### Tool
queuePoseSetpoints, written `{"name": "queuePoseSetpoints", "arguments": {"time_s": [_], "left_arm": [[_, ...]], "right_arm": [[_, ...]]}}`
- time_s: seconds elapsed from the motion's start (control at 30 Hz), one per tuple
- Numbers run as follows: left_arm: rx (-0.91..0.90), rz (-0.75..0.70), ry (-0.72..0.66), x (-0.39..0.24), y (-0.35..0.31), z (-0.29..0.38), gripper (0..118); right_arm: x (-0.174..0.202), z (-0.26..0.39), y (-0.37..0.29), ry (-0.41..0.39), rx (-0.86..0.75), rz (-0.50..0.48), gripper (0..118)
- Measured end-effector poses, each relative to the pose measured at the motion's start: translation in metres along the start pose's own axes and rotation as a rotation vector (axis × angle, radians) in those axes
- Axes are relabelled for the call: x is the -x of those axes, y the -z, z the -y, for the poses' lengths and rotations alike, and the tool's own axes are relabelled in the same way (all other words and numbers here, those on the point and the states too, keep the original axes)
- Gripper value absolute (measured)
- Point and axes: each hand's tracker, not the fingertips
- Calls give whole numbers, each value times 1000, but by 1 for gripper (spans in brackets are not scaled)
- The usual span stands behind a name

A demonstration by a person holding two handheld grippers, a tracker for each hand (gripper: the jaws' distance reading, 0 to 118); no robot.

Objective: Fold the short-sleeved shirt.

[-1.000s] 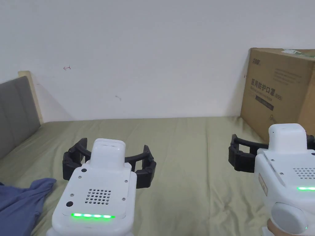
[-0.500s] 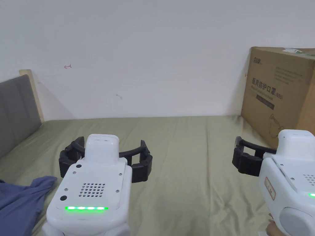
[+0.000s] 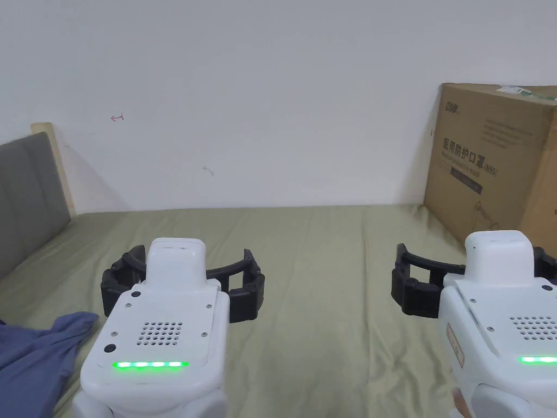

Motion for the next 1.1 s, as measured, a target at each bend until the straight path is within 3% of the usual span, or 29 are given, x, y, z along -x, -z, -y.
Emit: {"name": "queuePoseSetpoints", "arguments": {"time_s": [0.27,0.33,0.37,0.4,0.43,0.47,0.5,0.53,0.63,0.77,0.93,1.1], "left_arm": [[11,28,-74,8,2,-5,116],[17,30,-72,7,2,-5,109],[18,36,-68,7,1,-5,101],[19,48,-64,7,0,-5,75],[24,78,-62,8,-1,-5,42],[43,92,-49,6,0,-5,9],[64,103,-32,4,2,-5,1],[71,84,-14,3,2,-3,1],[57,127,-4,0,-1,3,1],[47,129,15,-9,-1,5,0],[71,136,-62,3,4,6,0],[100,32,-35,50,2,19,0]], "right_arm": [[-2,0,3,101,65,-35,117],[-2,0,1,102,62,-41,101],[-2,1,0,97,50,-40,75],[-2,0,0,82,44,-22,30],[-1,0,1,64,57,9,14],[-3,1,1,71,63,5,14],[-7,2,1,109,74,-46,13],[-13,3,1,145,81,-124,10],[-9,5,-3,114,68,-79,0],[-9,4,-7,83,46,-103,0],[0,7,-2,52,35,-104,0],[36,12,18,39,45,-191,0]]}}
